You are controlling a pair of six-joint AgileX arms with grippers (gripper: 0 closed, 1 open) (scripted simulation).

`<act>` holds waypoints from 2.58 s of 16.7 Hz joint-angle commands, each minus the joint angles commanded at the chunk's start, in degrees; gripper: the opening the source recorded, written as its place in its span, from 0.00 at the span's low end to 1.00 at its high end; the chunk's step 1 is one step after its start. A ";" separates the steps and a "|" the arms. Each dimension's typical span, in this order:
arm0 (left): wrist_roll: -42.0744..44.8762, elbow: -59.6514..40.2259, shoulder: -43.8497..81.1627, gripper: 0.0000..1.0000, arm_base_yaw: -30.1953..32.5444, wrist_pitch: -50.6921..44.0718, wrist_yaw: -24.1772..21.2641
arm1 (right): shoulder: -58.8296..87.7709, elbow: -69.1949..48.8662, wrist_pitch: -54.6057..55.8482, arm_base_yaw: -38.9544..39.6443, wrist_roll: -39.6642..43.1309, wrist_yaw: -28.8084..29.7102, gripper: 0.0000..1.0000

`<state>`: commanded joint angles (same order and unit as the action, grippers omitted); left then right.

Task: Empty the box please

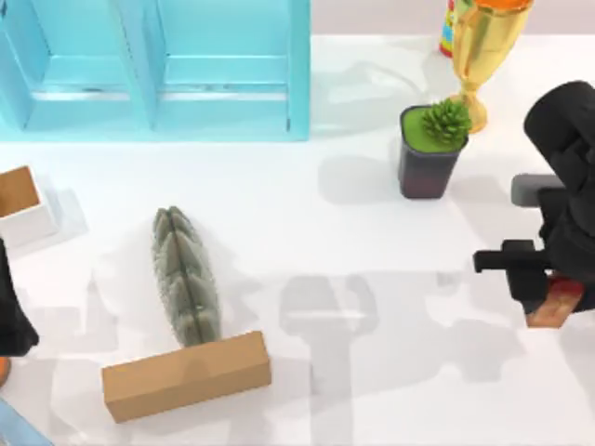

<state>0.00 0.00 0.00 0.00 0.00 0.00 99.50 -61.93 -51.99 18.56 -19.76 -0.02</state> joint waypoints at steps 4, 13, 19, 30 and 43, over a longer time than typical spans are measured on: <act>0.00 0.00 0.00 1.00 0.00 0.00 0.00 | 2.73 3.45 5.90 0.19 -0.11 0.06 0.00; 0.00 0.00 0.00 1.00 0.00 0.00 0.00 | 3.26 4.07 6.98 0.23 -0.12 0.07 0.30; 0.00 0.00 0.00 1.00 0.00 0.00 0.00 | 3.26 4.07 6.98 0.23 -0.12 0.07 0.75; 0.00 0.00 0.00 1.00 0.00 0.00 0.00 | 3.26 4.07 6.98 0.23 -0.12 0.07 1.00; 0.00 0.00 0.00 1.00 0.00 0.00 0.00 | -1.74 -5.85 -9.14 0.15 -0.01 0.13 1.00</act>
<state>0.00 0.00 0.00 0.00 0.00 0.00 97.76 -67.78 -61.13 18.71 -19.77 0.10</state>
